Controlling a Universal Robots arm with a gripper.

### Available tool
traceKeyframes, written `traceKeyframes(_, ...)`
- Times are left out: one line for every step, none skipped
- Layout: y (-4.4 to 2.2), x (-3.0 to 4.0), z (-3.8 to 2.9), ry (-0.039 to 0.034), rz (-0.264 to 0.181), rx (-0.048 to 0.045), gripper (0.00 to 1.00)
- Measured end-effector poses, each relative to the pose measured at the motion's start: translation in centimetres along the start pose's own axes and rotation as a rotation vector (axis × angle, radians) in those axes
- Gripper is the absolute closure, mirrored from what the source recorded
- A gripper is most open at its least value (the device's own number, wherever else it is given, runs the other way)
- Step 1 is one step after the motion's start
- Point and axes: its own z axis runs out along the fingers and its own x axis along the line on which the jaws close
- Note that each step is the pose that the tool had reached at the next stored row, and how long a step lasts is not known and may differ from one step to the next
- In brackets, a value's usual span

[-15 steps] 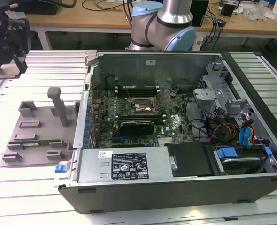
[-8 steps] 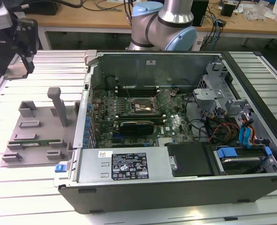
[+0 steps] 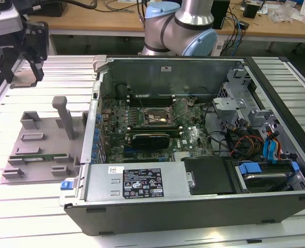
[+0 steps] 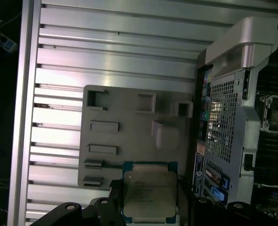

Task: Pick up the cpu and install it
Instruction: 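Pick up the cpu and move it towards the insertion slot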

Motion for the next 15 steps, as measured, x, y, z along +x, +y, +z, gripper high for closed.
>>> traceKeyframes(-0.02, -0.27, 0.03, 0.0, 0.0, 0.0001, 0.45)
traceKeyframes(-0.04, -0.5, 0.04, 0.0001, 0.0, 0.0001, 0.45)
traceKeyframes(-0.06, -0.67, 0.06, 0.0, 0.0, 0.0002, 0.45)
traceKeyframes(-0.07, -0.77, 0.06, 0.0, 0.0, 0.0003, 0.45)
traceKeyframes(-0.07, -0.86, 0.07, 0.0, 0.0, 0.0003, 0.45)
traceKeyframes(-0.09, -1.02, 0.07, 0.0, 0.0, 0.0004, 0.45)
traceKeyframes(-0.12, -1.26, 0.08, 0.0, 0.0, 0.0005, 0.45)
traceKeyframes(-0.13, -1.4, 0.09, 0.0, 0.0, 0.0004, 0.45)
traceKeyframes(-0.14, -1.48, 0.09, 0.0, 0.0, 0.0005, 0.45)
traceKeyframes(-0.15, -1.63, 0.09, 0.0, 0.0, 0.0004, 0.45)
traceKeyframes(-0.16, -1.75, 0.09, 0.0, 0.0, 0.0005, 0.45)
traceKeyframes(-0.19, -2.06, 0.1, 0.0001, 0.0, 0.0005, 0.45)
traceKeyframes(-0.21, -2.33, 0.11, 0.0, 0.0, 0.0005, 0.45)
traceKeyframes(-0.22, -2.53, 0.12, 0.0001, 0.0, 0.0005, 0.45)
traceKeyframes(-0.24, -2.81, 0.13, 0.0, 0.0, 0.0004, 0.45)
